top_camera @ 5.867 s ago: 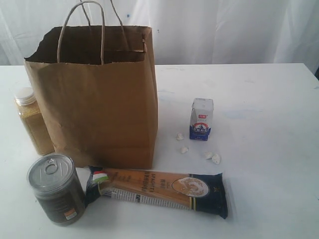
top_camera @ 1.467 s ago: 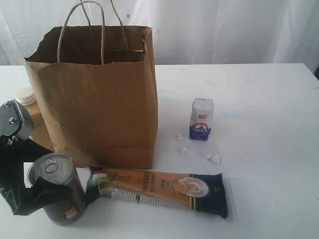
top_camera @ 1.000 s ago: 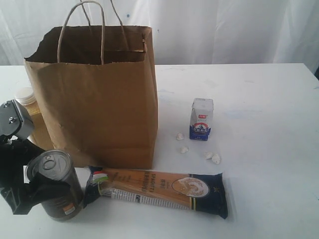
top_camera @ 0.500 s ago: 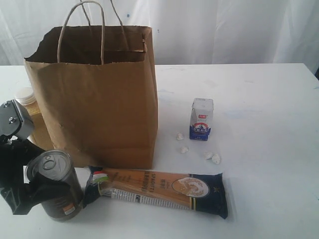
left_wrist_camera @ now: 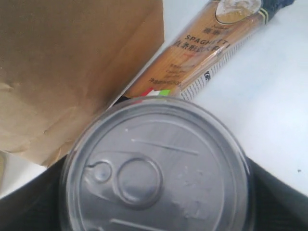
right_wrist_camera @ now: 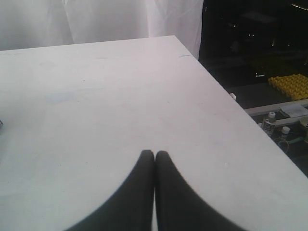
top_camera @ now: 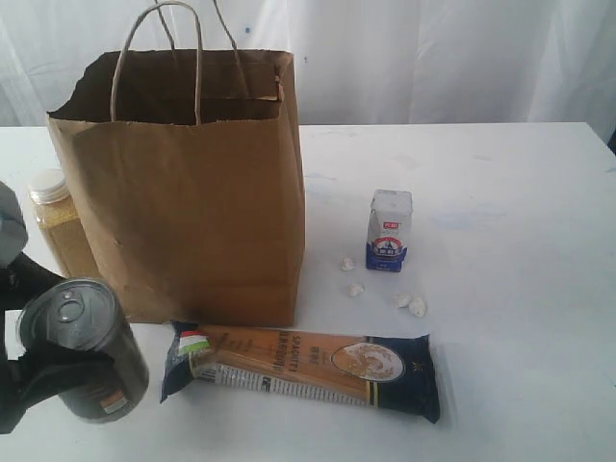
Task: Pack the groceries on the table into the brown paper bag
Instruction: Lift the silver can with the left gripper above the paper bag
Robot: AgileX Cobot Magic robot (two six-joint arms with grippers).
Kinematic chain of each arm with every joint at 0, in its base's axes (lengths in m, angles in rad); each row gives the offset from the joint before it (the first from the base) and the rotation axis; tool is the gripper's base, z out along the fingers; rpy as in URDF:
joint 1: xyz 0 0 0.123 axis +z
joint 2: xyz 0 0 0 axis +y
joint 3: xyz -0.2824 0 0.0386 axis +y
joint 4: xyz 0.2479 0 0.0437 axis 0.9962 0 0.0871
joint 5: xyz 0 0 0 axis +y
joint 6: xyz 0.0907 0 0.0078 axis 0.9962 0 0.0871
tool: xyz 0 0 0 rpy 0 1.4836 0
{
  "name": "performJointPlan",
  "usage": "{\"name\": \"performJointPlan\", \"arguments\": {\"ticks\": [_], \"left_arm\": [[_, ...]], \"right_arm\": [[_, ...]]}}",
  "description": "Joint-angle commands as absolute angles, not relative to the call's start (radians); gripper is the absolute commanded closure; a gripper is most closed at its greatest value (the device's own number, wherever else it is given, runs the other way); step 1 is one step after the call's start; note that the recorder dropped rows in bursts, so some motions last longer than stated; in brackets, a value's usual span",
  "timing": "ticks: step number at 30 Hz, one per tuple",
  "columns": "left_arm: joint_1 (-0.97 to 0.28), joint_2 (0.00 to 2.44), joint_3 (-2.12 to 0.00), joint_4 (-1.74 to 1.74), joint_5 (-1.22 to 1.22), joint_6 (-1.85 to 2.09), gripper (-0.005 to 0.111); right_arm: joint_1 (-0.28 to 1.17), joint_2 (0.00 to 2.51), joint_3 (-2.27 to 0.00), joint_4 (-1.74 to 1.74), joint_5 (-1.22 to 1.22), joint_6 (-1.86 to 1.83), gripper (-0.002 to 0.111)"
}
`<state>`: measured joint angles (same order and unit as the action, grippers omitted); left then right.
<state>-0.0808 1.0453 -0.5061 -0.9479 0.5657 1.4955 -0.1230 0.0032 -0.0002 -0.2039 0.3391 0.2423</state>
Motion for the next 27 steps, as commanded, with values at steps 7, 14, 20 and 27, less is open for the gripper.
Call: {"name": "performJointPlan", "arguments": {"ticks": [7,14,20,27], "left_arm": [[-0.083,0.753,-0.597,-0.866,0.526,1.408,0.107],[-0.083,0.686,-0.834,-1.003,0.165,1.408,0.107],[-0.083,0.721,-0.976,-1.212,0.122,1.408,0.107],[-0.083,0.942,-1.095,-1.472,0.351,1.408,0.107]], "right_arm": [[-0.128,0.0,0.0,-0.208,0.337,0.244,0.108],[-0.128,0.0,0.0,-0.208,0.337,0.244,0.108],[-0.128,0.0,0.0,-0.208,0.337,0.244,0.108],[-0.128,0.0,0.0,-0.208,0.337,0.244,0.108]]}}
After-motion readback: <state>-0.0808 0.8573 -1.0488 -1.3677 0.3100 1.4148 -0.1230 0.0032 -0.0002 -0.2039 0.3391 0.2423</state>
